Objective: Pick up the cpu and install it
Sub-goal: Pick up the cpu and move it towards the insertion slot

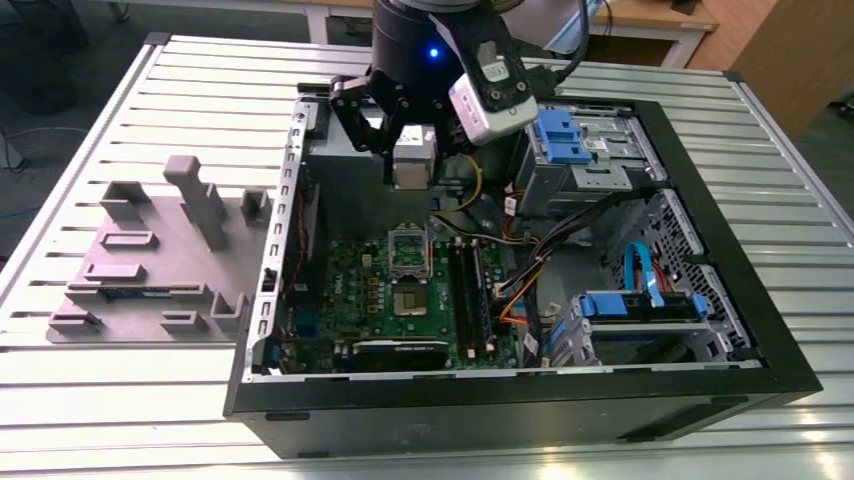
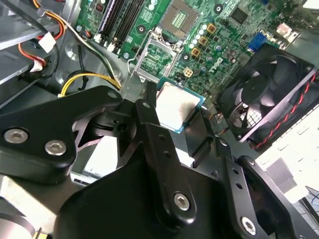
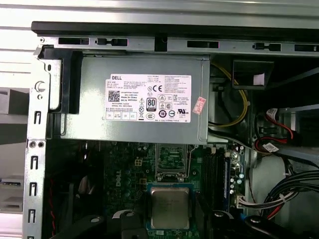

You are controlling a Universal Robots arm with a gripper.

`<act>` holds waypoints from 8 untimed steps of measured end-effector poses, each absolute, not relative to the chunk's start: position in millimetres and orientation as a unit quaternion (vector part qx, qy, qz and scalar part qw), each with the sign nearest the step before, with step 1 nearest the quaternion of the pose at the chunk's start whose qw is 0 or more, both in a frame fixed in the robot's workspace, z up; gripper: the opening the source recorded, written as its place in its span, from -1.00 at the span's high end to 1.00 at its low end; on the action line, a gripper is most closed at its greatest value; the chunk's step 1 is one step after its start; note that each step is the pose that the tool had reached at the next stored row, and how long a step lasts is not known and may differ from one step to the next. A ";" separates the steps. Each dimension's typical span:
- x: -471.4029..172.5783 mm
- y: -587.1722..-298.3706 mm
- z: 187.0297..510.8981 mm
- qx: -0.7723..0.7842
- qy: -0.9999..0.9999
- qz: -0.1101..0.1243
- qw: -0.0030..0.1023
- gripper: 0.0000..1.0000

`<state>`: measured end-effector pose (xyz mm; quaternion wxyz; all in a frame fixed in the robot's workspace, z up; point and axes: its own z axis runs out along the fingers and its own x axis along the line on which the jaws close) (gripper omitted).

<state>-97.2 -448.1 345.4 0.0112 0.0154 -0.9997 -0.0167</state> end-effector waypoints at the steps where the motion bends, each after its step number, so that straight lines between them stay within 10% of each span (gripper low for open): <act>1: -97.2 -449.3 344.9 0.015 -1.000 -0.017 0.011 0.06; 8: -97.2 -458.3 340.0 0.015 -1.000 -0.017 0.011 0.06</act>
